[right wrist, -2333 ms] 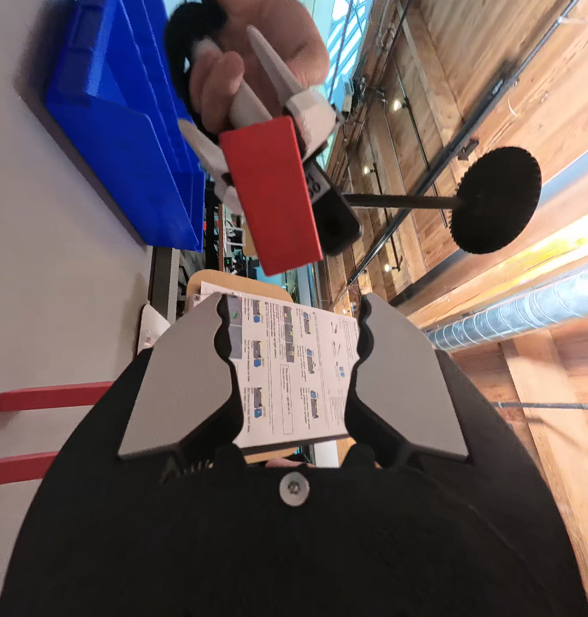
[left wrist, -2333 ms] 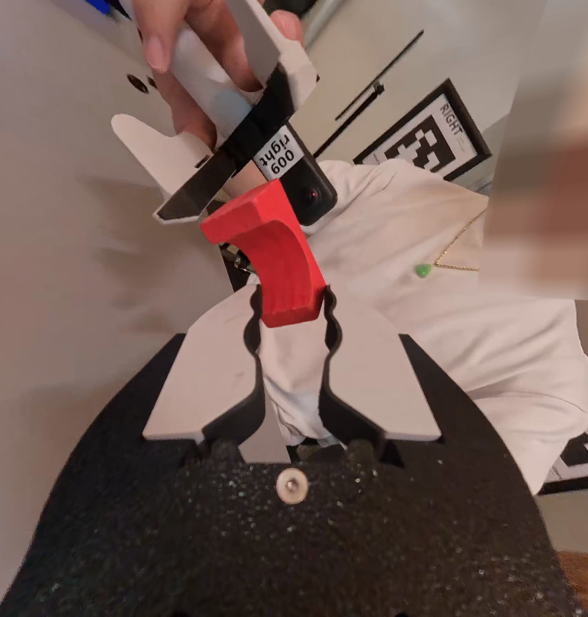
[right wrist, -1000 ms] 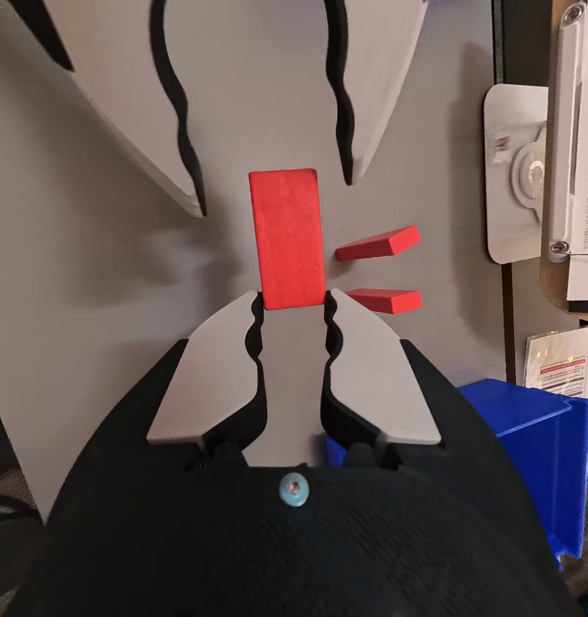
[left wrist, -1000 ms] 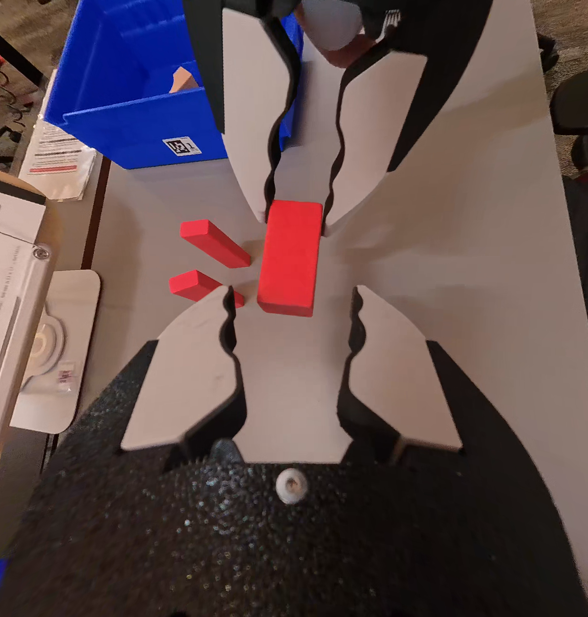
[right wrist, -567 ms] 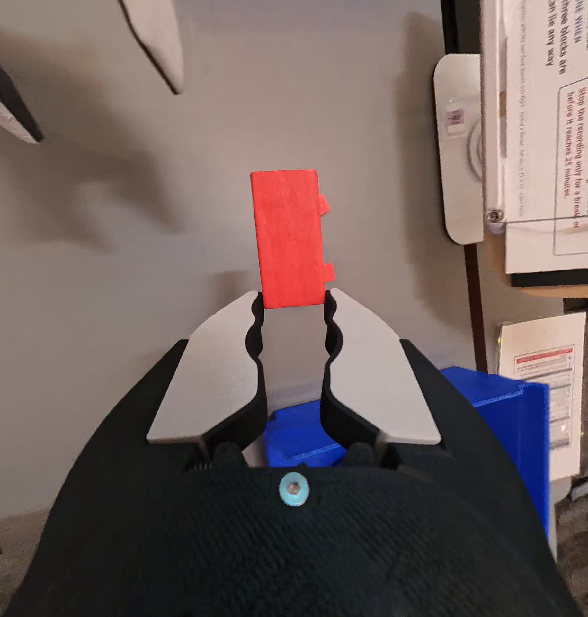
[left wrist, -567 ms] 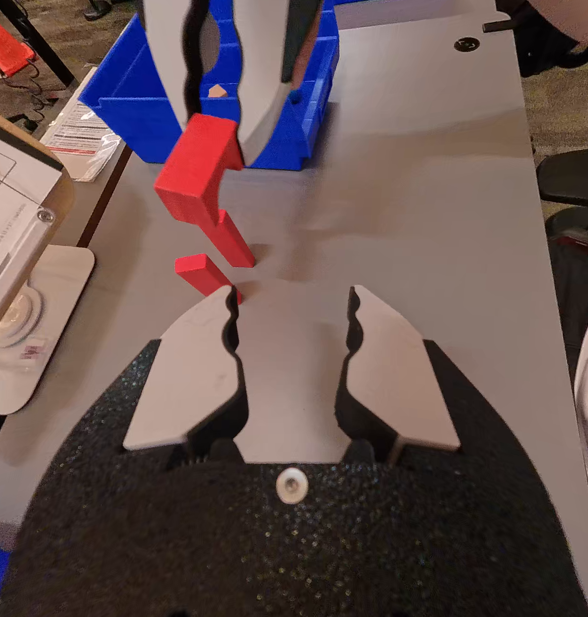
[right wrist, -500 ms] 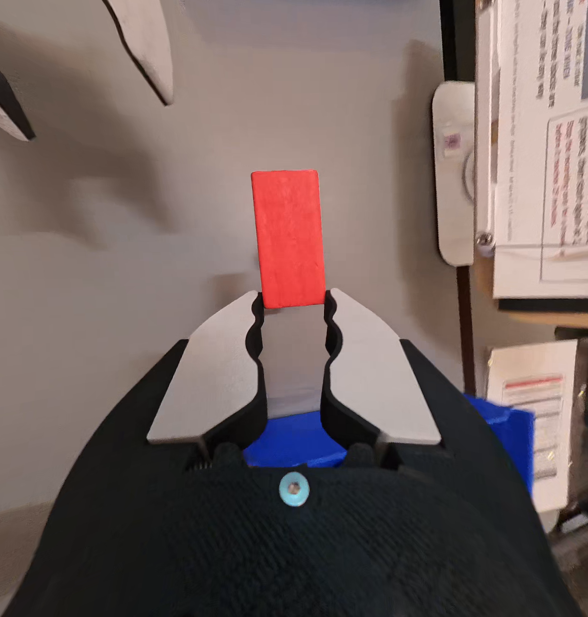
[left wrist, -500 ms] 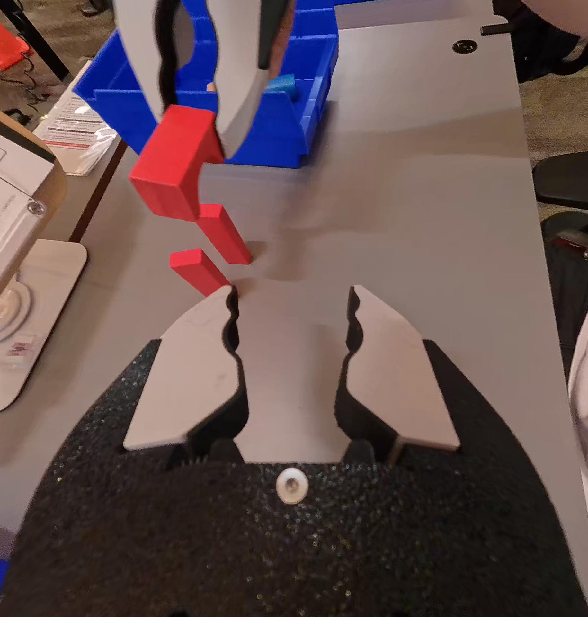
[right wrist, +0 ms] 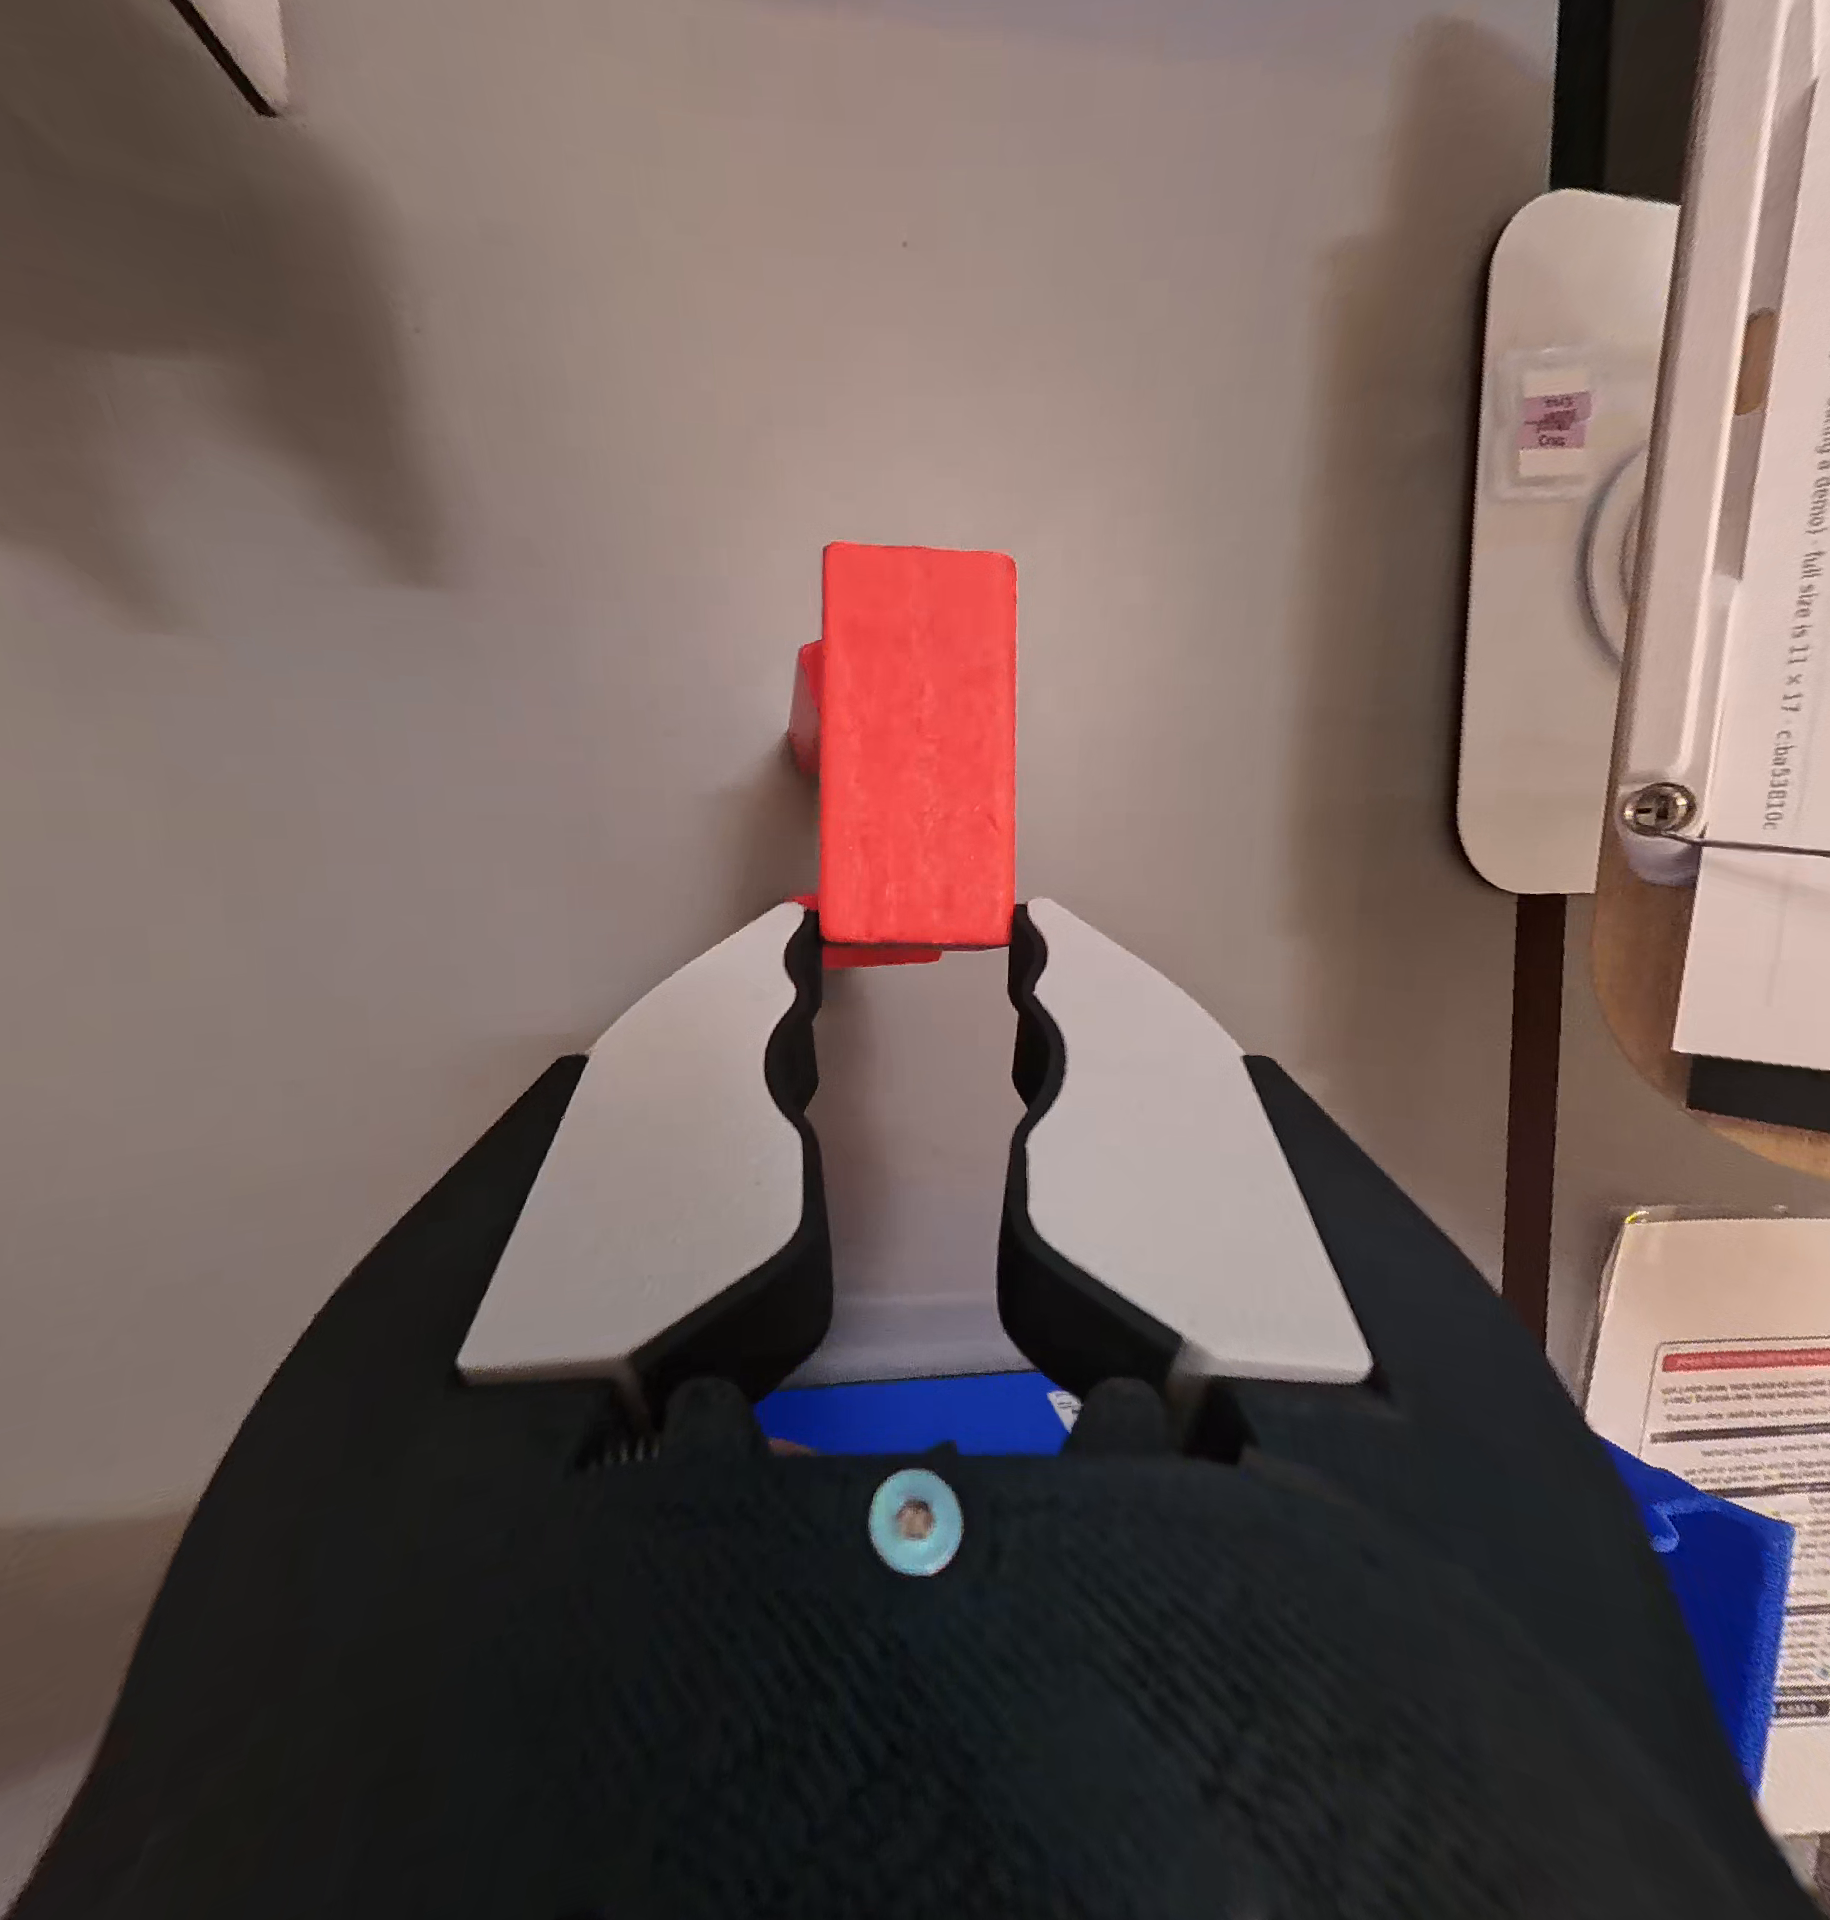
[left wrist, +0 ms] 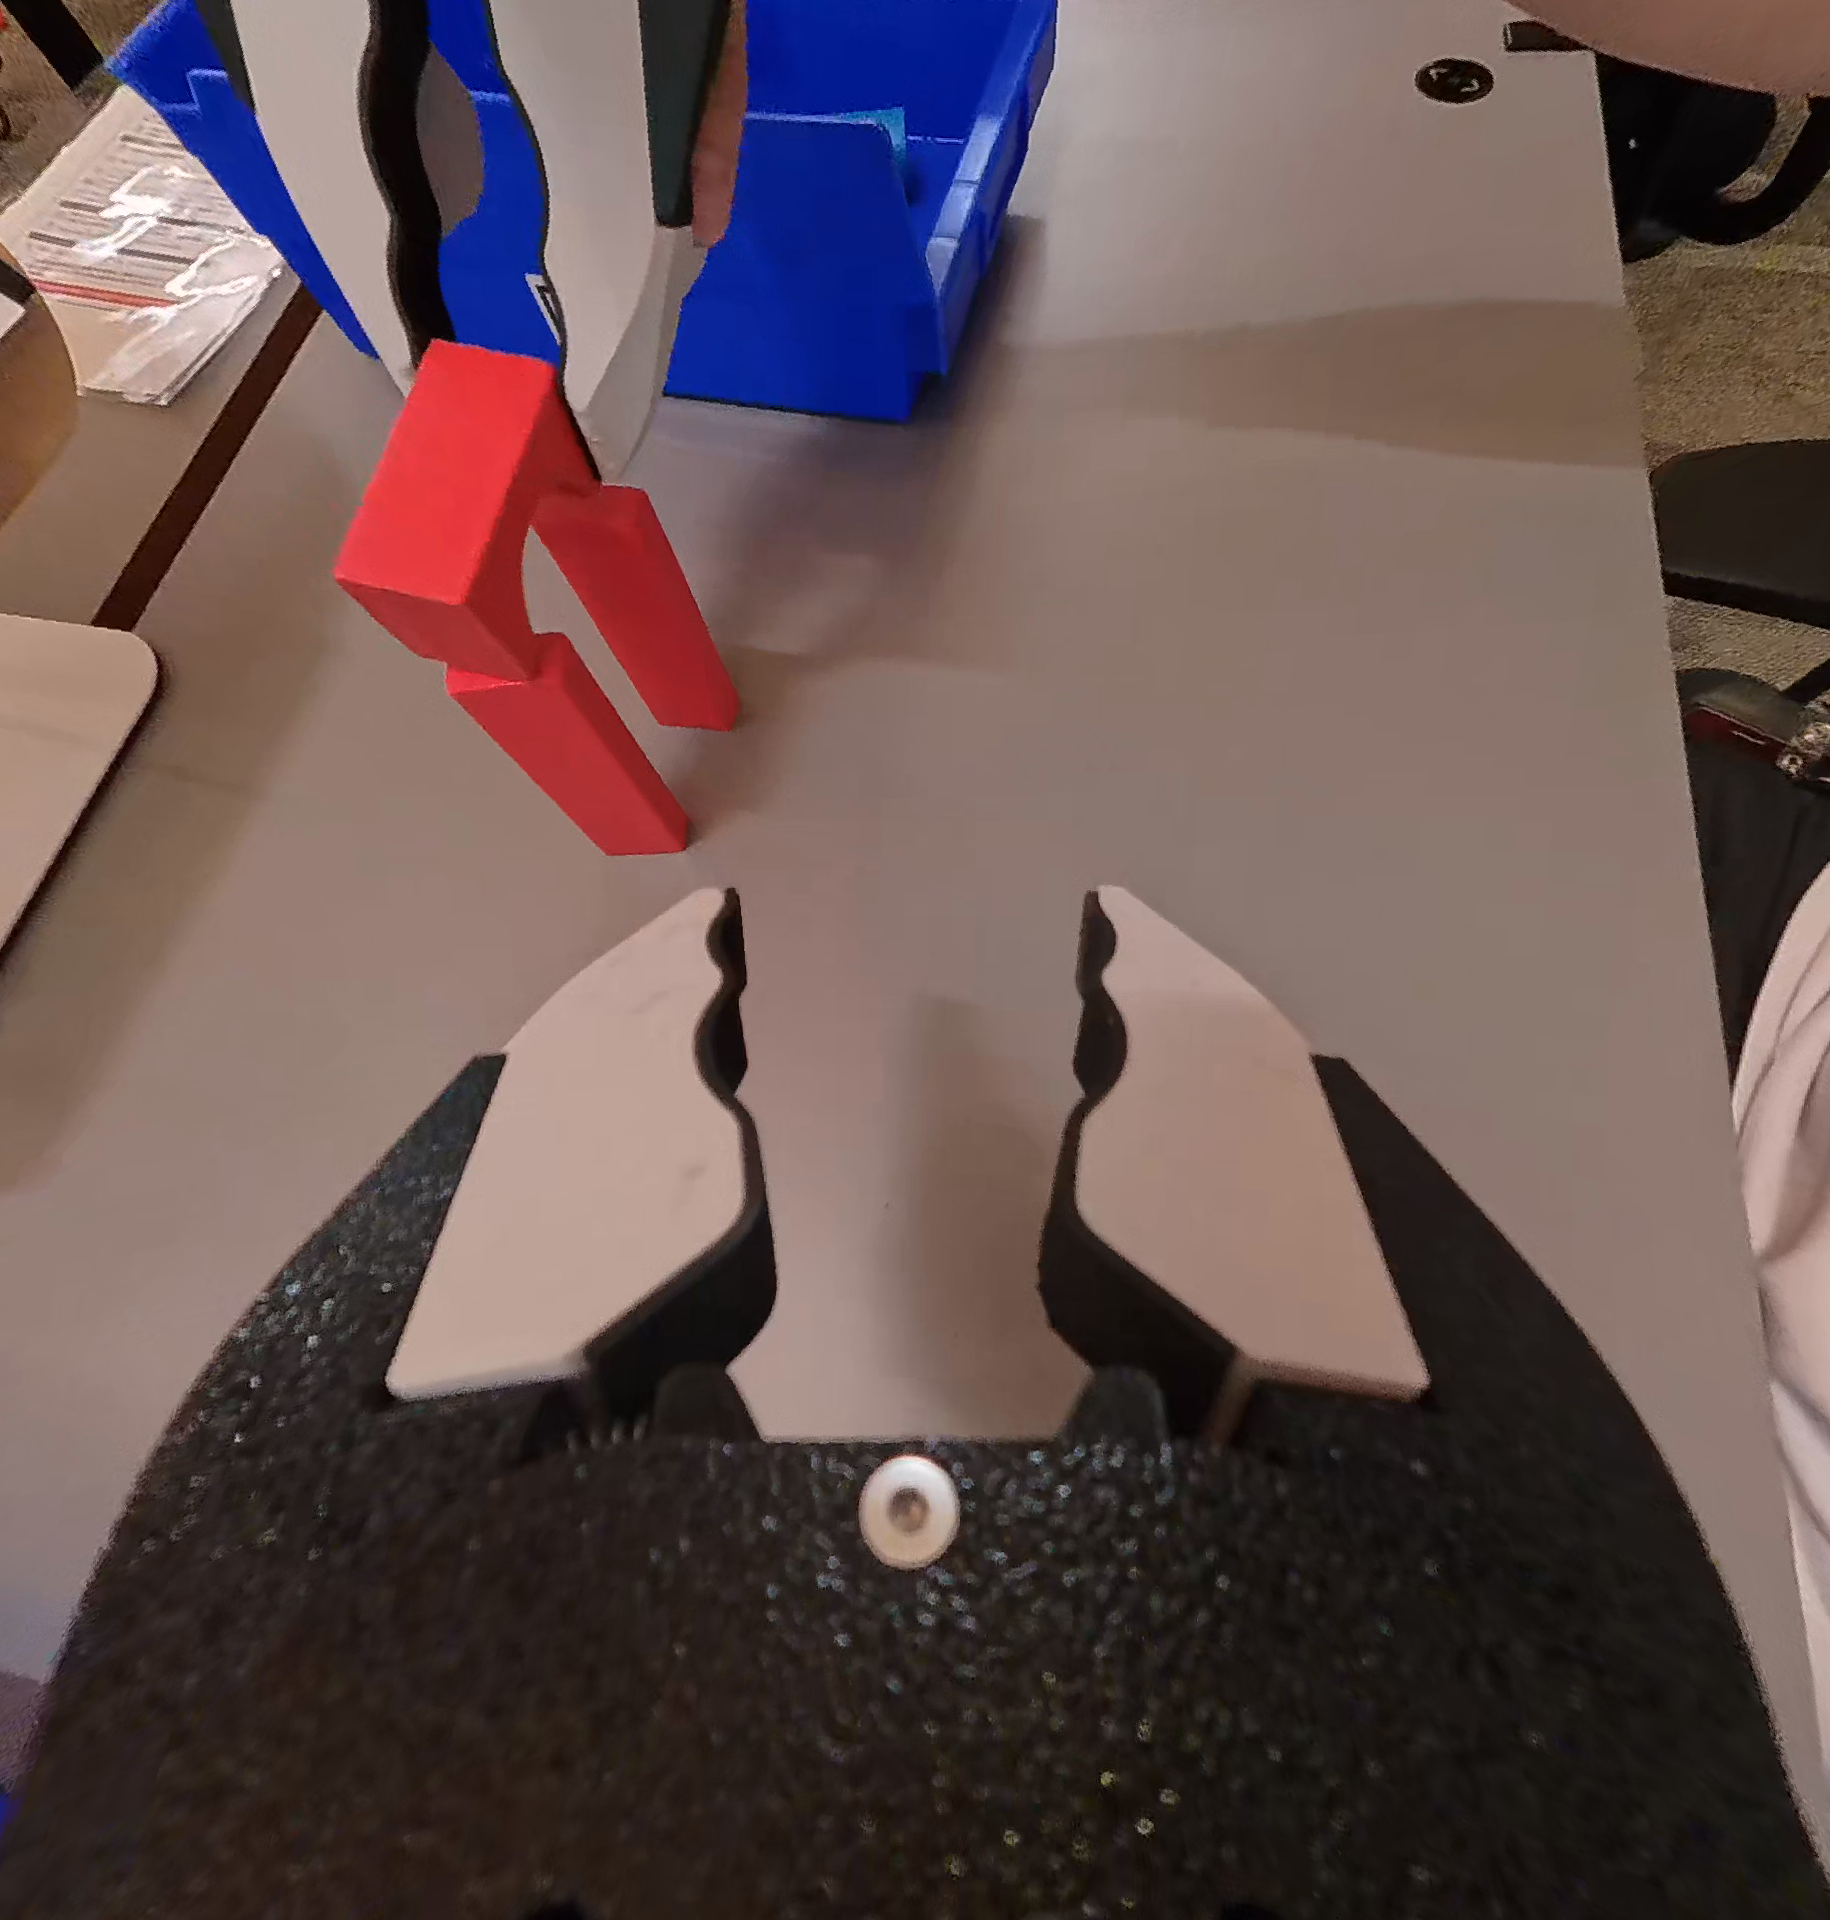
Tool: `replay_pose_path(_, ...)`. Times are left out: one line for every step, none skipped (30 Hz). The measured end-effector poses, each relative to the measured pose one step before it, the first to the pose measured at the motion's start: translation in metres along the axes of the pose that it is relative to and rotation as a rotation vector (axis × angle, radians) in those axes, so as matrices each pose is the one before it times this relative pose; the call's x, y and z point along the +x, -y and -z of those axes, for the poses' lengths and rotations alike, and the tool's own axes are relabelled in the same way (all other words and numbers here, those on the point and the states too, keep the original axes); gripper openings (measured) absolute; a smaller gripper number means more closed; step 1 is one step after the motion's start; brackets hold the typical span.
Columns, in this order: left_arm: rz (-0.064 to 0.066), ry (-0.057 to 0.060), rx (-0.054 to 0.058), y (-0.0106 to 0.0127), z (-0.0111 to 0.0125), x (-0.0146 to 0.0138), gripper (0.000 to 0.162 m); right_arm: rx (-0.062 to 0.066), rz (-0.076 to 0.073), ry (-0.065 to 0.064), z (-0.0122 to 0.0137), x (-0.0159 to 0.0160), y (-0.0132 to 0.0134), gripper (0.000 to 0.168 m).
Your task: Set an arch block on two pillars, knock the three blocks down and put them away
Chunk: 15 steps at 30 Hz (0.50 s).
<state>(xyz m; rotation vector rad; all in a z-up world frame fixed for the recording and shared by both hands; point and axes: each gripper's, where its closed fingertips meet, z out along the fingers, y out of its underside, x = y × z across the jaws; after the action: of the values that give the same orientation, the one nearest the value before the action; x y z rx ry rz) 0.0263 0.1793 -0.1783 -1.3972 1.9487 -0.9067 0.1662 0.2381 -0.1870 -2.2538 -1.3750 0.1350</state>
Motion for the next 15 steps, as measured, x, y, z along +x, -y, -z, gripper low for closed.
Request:
replay_pose_path(0.0026,-0.003,0.0016,-0.00083,-0.00029,0.00005,0.061,0.0042,-0.0043,0.0028,-0.00059,-0.00017,-0.00038,0.035)
replay_pose_path(0.0036,-0.0012,0.001,-0.00071,-0.00019,-0.00025,0.061,0.0019,-0.0022,0.0165,-0.00089,-0.00238,-0.00087,0.035)
replay_pose_path(0.0038,-0.0006,0.0002,-0.00057,-0.00029,-0.00041,0.061,0.002,0.0013,0.0037,-0.00088,-0.00061,-0.00044,0.035)
replay_pose_path(0.0021,-0.004,0.0009,-0.00025,-0.00044,0.00026,0.061,0.0001,0.0021,-0.009,-0.00051,0.00136,-0.00055,0.035)
replay_pose_path(0.0012,-0.0033,0.0012,-0.00019,-0.00048,0.00019,0.061,-0.0015,0.0006,0.0011,-0.00035,-0.00009,-0.00063,0.035)
replay_pose_path(0.0012,0.0005,-0.0002,-0.0003,-0.00063,-0.00017,0.061,-0.0021,0.0011,0.0066,-0.00033,-0.00082,-0.00064,0.035)
replay_pose_path(0.0006,-0.0013,-0.0011,-0.00048,-0.00065,0.00013,0.061,-0.0034,0.0037,-0.0029,-0.00064,0.00064,-0.0007,0.035)
replay_pose_path(-0.0001,-0.0048,-0.0005,-0.00049,-0.00072,0.00075,0.061,-0.0062,0.0021,0.0011,-0.00087,-0.00016,-0.00108,0.035)
replay_pose_path(0.0005,-0.0014,-0.001,-0.00055,-0.00069,0.00035,0.061,-0.0034,0.0005,0.0152,-0.00093,-0.00217,-0.00071,0.035)
replay_pose_path(0.0004,0.0016,-0.0028,-0.00067,-0.00055,-0.00018,0.061,0.0113,-0.0016,0.0103,-0.00011,-0.00139,0.00167,0.035)
replay_pose_path(-0.001,-0.0017,-0.0026,-0.00072,-0.00045,0.00041,0.061,-0.0009,-0.0007,0.0018,-0.00018,-0.00027,-0.00009,0.035)
replay_pose_path(-0.0002,-0.0032,-0.0001,-0.00032,-0.0004,0.00048,0.061,-0.0032,0.003,-0.0009,0.00011,0.00013,-0.00034,0.035)
replay_pose_path(0.0016,-0.0008,0.0011,0.00001,-0.00023,0.00032,0.061,-0.0019,0.0067,-0.0031,0.00006,0.00025,-0.00014,0.035)
replay_pose_path(0.001,-0.0005,-0.0004,-0.00028,-0.00032,0.00021,0.061,-0.0019,0.0039,-0.0066,-0.00002,0.00076,-0.00004,0.035)
replay_pose_path(-0.0006,-0.0019,-0.0013,-0.00031,-0.00021,0.00037,0.061,-0.0037,-0.0012,-0.0025,-0.00003,0.00035,-0.00017,0.035)
